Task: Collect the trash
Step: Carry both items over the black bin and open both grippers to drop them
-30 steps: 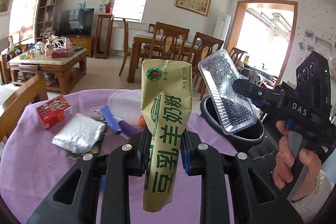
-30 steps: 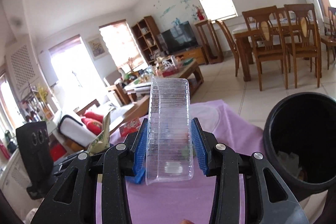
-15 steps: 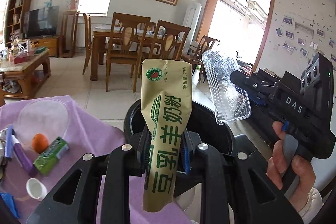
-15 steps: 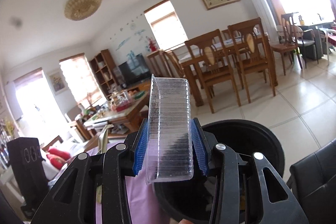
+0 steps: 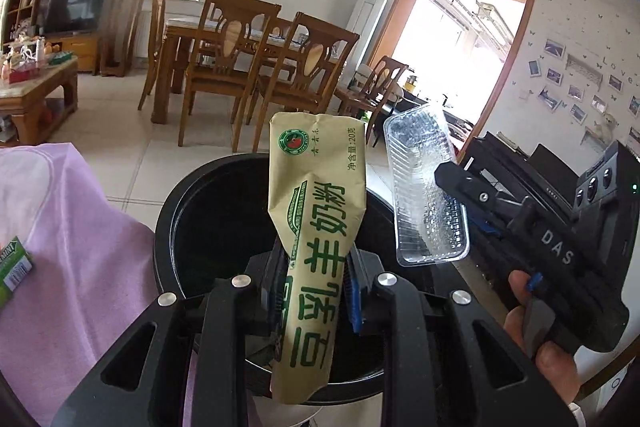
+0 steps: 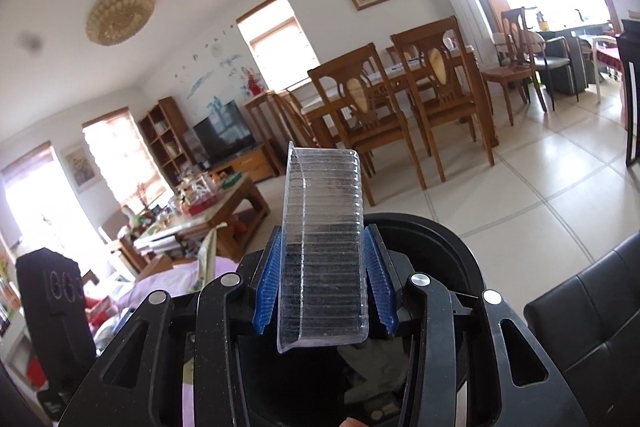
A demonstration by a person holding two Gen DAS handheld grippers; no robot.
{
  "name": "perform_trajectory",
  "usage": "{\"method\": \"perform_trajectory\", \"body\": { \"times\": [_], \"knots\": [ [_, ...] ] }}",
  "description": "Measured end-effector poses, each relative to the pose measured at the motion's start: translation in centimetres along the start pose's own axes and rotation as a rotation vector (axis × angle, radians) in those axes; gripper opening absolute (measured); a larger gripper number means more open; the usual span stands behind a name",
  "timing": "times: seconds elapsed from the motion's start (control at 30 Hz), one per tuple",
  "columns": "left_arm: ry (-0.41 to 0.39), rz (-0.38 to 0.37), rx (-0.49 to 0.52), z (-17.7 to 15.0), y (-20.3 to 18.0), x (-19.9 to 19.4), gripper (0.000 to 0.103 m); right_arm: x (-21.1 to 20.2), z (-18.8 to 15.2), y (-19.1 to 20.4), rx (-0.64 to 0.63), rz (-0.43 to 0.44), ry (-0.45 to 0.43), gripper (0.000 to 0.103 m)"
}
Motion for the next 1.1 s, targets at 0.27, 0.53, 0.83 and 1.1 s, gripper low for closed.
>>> {"method": "perform_trajectory", "body": {
  "times": [0.27, 0.53, 0.83, 1.1],
  "knots": [
    [0.011, -0.015, 0.002, -0.4, -0.6, 0.4, 0.025, 1.9, -2.0, 0.5, -0.001, -0.005, 0.029, 0.041],
    [0.033, -0.015, -0.004, -0.7, -0.7, 1.0, 0.028, 2.6, -1.6, 0.7, 0.018, 0.003, 0.045, 0.065],
    [0.010, 0.021, 0.010, -0.8, -0.8, 0.5, 0.095, 0.2, -0.4, 1.5, 0.041, 0.061, 0.025, 0.083],
    [0.004, 0.056, 0.071, -1.1, -1.9, 0.4, 0.098, -0.7, 0.1, 2.9, 0.081, 0.116, 0.046, 0.098]
  ]
}}
Point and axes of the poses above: each gripper's, at about its wrist camera, not at the fingertips, and x roughly the way its jaws point, y to its left, z to its top, the point moved 7 cm from there along x, roughly the way its jaws point, and after that the axes turned 6 degrees about z, right-handed, at the moved point
